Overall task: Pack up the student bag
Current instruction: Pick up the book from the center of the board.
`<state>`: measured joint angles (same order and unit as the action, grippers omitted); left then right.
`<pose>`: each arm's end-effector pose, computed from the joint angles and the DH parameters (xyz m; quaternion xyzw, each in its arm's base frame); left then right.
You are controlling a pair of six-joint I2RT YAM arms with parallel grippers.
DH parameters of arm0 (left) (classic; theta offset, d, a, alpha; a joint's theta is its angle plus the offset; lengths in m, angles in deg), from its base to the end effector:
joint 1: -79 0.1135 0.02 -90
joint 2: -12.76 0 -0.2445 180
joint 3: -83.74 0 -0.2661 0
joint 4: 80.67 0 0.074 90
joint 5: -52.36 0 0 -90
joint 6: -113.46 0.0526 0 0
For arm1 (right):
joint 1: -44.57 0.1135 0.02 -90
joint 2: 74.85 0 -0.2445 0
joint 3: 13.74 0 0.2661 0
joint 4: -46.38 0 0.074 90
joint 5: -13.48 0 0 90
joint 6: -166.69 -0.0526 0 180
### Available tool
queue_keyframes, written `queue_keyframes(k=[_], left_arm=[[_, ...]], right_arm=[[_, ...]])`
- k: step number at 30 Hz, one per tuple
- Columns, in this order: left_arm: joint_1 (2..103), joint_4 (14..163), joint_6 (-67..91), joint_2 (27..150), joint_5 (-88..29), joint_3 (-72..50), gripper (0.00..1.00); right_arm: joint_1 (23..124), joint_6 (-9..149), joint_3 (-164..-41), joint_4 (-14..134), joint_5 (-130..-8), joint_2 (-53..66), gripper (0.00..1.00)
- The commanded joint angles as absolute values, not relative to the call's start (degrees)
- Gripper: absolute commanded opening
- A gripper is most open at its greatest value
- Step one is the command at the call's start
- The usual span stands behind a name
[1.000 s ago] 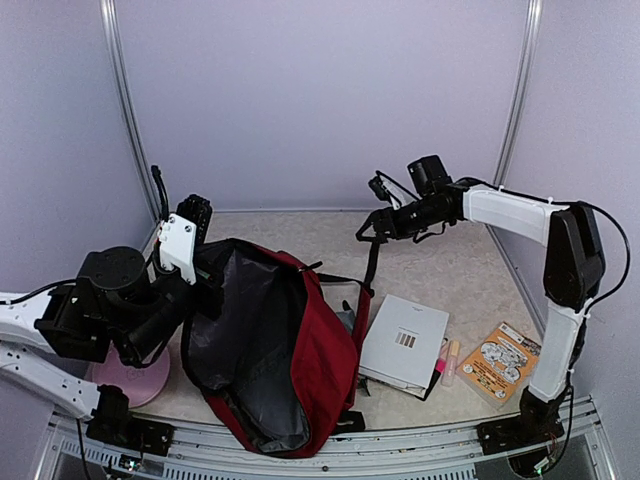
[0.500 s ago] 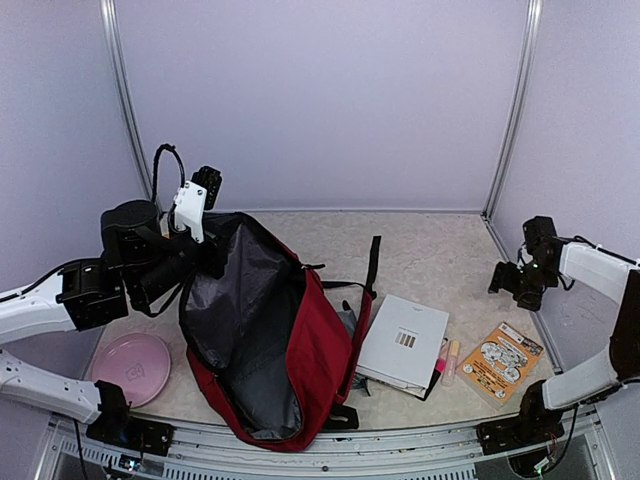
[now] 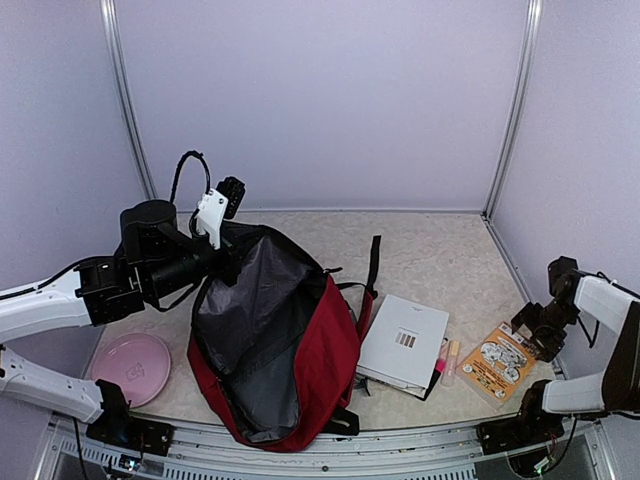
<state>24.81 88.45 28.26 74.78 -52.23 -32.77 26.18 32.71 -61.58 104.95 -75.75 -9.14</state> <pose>0.1831 -0.2311 0.3158 0.3010 0.6989 -0.1800 0.6233 0.1923 -0.0632 0.1316 0.5135 0.8499 0.0327 0.1136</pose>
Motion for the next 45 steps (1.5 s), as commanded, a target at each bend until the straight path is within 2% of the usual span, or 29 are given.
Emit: queue_keyframes(k=[1, 4, 6, 8, 11, 14, 16, 18, 24, 28, 33, 34, 37, 39, 41, 45], left_arm=[[25.22, 91.57, 28.45, 74.74, -48.96, -33.52, 0.00], [25.26, 91.27, 28.56, 75.19, -49.45, -33.57, 0.00], [25.29, 91.01, 28.88, 75.41, -49.62, -33.53, 0.00], [25.30, 90.96, 29.23, 75.75, -50.15, -33.44, 0.00], [25.61, 90.43, 29.70, 76.54, -51.80, -33.11, 0.00], [25.98, 89.56, 29.67, 77.09, -52.55, -32.59, 0.00], [26.08, 88.74, 29.42, 77.13, -52.92, -32.12, 0.00], [26.09, 88.42, 28.52, 76.91, -53.49, -31.95, 0.00], [26.06, 88.36, 25.60, 76.03, -53.99, -33.49, 0.00], [25.93, 88.36, 23.49, 77.33, -55.48, -34.62, 0.00], [24.19, 88.80, 21.07, 77.86, -56.17, -35.75, 0.00], [23.64, 89.23, 20.80, 77.74, -56.60, -36.21, 0.00], [22.15, 90.51, 20.33, 77.21, -56.96, -37.26, 0.00], [20.98, 90.69, 19.89, 76.96, -57.59, -37.58, 0.00], [19.39, 90.61, 19.70, 76.92, -58.05, -37.95, 0.00], [17.06, 90.42, 18.62, 76.97, -60.18, -39.27, 0.00]], right_arm=[[25.32, 24.57, -57.58, 105.22, -69.03, -11.07, 1.00], [25.40, 23.52, -52.05, 94.99, -60.05, -10.90, 0.99], [27.17, 23.10, -48.44, 83.44, -49.48, -10.15, 0.88], [32.19, 22.23, -48.12, 74.58, -45.00, -8.90, 0.86], [40.44, 26.76, -54.73, 72.22, -46.95, -2.80, 0.87], [45.31, 35.18, -65.43, 75.91, -45.17, 6.12, 0.87], [46.94, 40.02, -71.75, 83.56, -49.47, 9.66, 0.88], [47.46, 43.39, -75.68, 91.93, -59.50, 9.02, 0.91], [47.26, 44.23, -72.81, 106.06, -76.73, -4.38, 1.00], [47.10, 40.26, -69.05, 104.94, -77.02, -11.14, 1.00], [45.87, 32.22, -64.36, 102.20, -81.02, -11.17, 1.00], [44.76, 32.46, -61.97, 99.91, -79.81, -10.80, 1.00], [34.45, 36.60, -53.71, 89.21, -64.31, -6.59, 1.00], [28.35, 39.41, -51.77, 85.92, -60.41, -2.83, 0.99], [28.15, 42.67, -50.75, 82.70, -57.14, -1.24, 0.97], [28.50, 45.45, -45.60, 74.44, -42.86, -1.53, 0.82]])
